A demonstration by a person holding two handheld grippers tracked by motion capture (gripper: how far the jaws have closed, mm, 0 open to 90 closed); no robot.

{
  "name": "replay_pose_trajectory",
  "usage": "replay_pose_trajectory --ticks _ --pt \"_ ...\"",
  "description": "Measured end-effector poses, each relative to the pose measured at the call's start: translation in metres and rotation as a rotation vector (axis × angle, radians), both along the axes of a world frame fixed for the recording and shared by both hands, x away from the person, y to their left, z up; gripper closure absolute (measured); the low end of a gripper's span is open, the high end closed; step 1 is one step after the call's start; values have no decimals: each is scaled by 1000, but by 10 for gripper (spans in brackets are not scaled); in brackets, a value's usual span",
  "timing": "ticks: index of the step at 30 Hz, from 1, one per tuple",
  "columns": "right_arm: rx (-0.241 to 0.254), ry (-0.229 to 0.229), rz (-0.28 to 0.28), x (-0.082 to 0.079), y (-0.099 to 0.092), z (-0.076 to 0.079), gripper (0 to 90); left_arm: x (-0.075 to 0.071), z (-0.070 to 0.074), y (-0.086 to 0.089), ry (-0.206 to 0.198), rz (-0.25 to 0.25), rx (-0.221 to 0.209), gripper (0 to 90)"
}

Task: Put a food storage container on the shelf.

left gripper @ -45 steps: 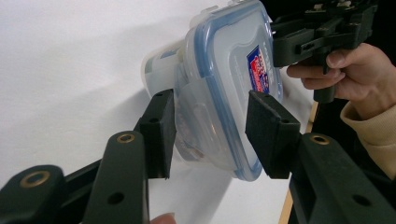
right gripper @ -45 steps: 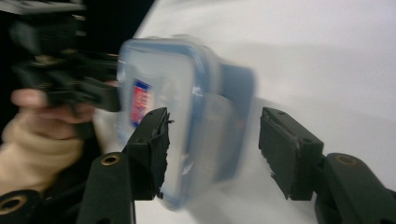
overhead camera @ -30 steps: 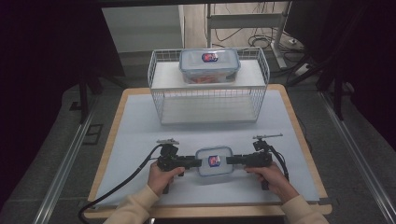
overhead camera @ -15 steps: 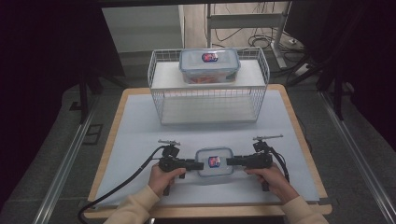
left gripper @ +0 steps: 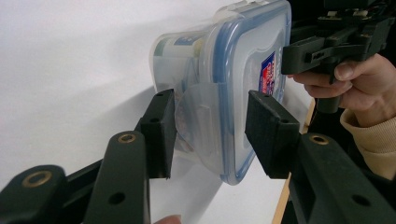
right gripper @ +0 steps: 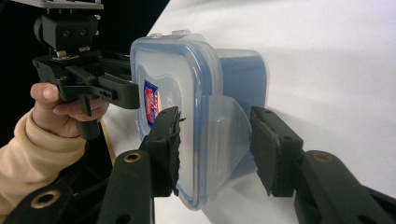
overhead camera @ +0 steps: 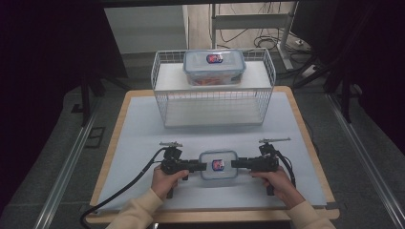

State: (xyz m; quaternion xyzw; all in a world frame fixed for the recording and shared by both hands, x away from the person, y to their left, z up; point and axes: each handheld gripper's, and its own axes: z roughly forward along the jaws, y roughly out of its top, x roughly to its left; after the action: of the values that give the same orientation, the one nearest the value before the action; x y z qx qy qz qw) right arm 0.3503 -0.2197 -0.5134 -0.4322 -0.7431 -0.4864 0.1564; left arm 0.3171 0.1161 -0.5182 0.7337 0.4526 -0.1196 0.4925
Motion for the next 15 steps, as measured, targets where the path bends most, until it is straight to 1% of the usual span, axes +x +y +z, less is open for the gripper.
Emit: replay_pose_trajectory --ticks 1,2,3,9,13,14,15 --pt "5 -6 -1 0 0 2 544 0 2 0 -6 7 -6 542" --pt "7 -9 -1 0 0 3 544 0 4 0 -17 1 -3 542" --pt "12 -16 -2 0 0 6 545 -1 7 0 -22 5 -10 543" --pt "20 -70 -1 -1 -1 24 548 1 22 2 -62 -2 -18 546" --pt "28 -100 -1 2 -1 39 548 5 41 2 -100 -6 -13 547" --pt "31 -114 -2 3 -1 44 548 7 48 2 -119 -9 -8 547" --pt "35 -131 -3 5 -1 51 548 8 53 2 -130 -10 -7 547"
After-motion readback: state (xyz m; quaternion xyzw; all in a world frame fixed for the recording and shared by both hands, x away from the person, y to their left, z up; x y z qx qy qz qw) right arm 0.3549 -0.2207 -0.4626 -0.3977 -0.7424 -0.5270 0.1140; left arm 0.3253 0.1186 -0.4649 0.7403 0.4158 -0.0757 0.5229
